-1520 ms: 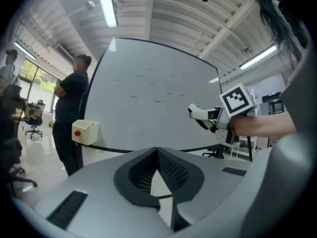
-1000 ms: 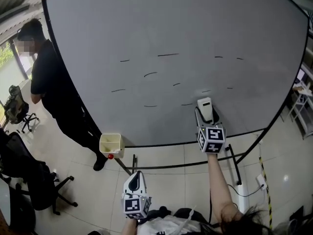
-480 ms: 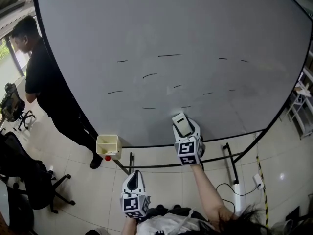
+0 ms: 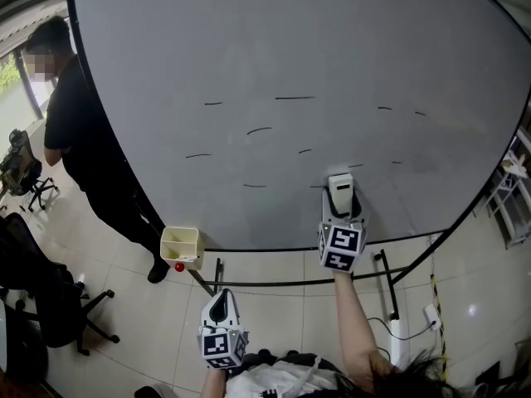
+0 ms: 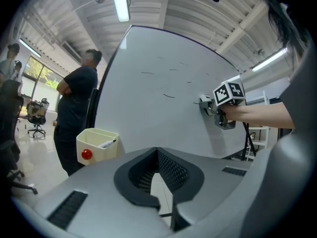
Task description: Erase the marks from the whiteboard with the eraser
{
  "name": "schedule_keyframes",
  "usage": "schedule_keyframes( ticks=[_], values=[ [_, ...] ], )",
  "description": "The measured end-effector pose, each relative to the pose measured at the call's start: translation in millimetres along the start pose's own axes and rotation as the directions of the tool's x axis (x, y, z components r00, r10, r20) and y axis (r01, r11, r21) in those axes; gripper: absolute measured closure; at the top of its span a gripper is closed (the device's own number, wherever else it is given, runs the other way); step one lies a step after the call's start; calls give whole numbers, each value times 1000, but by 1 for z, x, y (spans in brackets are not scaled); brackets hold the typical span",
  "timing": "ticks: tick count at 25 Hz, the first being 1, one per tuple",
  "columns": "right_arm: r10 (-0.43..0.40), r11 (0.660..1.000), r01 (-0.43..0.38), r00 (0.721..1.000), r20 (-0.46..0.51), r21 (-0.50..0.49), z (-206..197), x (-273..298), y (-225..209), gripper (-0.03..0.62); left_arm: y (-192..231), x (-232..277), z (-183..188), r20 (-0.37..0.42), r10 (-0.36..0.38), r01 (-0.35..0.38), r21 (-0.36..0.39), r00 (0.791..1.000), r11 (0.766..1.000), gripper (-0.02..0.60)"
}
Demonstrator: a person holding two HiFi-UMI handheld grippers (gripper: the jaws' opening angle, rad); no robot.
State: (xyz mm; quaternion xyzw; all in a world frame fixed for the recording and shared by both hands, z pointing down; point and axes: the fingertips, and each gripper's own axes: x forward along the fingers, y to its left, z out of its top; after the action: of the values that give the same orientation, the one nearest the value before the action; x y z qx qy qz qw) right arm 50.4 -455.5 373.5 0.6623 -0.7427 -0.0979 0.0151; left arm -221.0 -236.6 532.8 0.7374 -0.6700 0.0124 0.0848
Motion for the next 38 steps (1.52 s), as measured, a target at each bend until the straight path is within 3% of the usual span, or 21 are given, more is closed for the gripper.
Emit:
schedule_keyframes(
  ticks=[6,10,12,14,17,23,27,31,34,38],
  values=[
    [148,981,-157,985,-87,-113,-38,2,90,315,6,4,4,6,25,-25,-25,1000,999,595],
    [181,973,-195,977,-113,-125,-31,-3,90,316,-1,8,1,2,-2,2,-14,1000,1000,595],
    [127,988,-133,989,-74,-73,-17,-9,60,316,-2,8,1,6,-2,2,-11,1000,1000,595],
    [34,999,-33,999,-32,40,-5,-13,12,316,-3,8,3,5,-5,5,-8,1000,1000,595],
    [-54,986,58,998,-34,155,-2,-6,-40,316,-1,8,1,-1,-10,10,-4,1000,1000,595],
    [-92,986,100,994,-64,135,-6,0,-30,321,6,6,0,-3,3,-3,-6,1000,1000,595],
    [79,994,-68,989,-124,86,-13,4,36,318,9,8,2,0,15,-15,-21,1000,1000,595],
    [277,959,-283,929,-244,12,-43,-4,135,318,4,8,8,13,0,0,-13,1000,1000,595],
    [314,946,-324,907,-281,14,-65,-7,163,318,3,2,4,14,-19,19,-1,1000,1000,595],
    [317,948,-308,911,-263,76,-58,-21,150,315,22,-11,0,5,5,-4,-9,1000,1000,595]
  ],
)
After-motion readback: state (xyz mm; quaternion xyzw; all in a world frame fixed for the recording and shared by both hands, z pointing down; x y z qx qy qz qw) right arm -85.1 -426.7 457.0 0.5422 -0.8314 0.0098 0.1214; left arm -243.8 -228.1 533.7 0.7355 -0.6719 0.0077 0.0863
